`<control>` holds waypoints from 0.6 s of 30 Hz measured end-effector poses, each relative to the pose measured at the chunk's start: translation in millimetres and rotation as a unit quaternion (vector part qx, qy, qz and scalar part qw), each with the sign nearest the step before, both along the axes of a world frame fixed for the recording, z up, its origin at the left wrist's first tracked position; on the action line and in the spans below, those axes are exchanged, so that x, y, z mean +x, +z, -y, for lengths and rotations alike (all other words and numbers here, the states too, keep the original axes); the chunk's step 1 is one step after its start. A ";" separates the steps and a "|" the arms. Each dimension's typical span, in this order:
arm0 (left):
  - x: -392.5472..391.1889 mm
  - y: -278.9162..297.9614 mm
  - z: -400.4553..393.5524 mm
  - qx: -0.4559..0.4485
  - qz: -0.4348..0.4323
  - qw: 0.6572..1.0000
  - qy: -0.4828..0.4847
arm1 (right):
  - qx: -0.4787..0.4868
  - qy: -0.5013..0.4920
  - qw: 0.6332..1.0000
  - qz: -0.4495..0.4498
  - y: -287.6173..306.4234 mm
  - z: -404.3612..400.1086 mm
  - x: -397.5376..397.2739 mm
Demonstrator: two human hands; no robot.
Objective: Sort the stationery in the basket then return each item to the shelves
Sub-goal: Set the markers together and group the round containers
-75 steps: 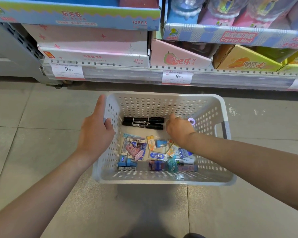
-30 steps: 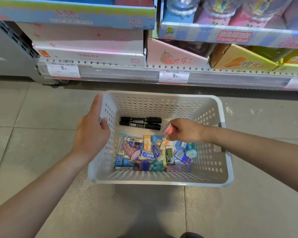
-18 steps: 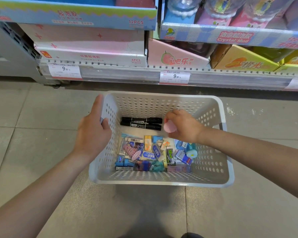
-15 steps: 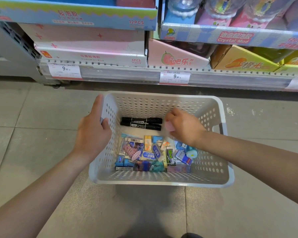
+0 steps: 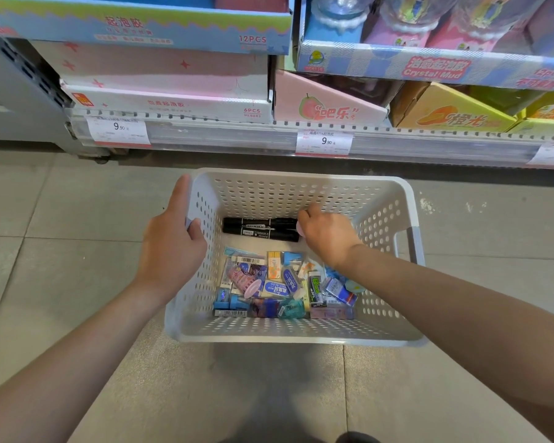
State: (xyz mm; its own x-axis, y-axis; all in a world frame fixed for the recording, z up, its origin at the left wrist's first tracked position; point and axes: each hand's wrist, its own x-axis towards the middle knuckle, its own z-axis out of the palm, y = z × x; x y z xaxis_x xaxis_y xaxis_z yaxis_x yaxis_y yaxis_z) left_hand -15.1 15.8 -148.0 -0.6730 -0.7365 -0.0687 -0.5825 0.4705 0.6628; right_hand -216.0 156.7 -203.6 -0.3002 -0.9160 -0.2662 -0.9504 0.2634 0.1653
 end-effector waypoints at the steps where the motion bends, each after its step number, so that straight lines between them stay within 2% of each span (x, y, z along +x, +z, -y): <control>1: 0.0 0.3 -0.1 -0.003 0.000 1.000 0.000 | 0.020 -0.008 1.000 0.000 6.8 -2.0 2.2; 3: 0.0 0.8 -0.6 -0.006 0.001 1.000 0.002 | 0.057 0.003 0.998 0.032 17.4 -6.7 4.2; 8: -0.5 0.9 -1.1 -0.005 -0.001 1.000 0.003 | 0.044 0.011 0.998 0.038 15.8 -10.8 -3.9; 18: 0.3 -0.9 0.0 -0.002 -0.002 1.000 0.001 | 0.039 -0.047 0.995 0.077 4.4 -5.5 -2.6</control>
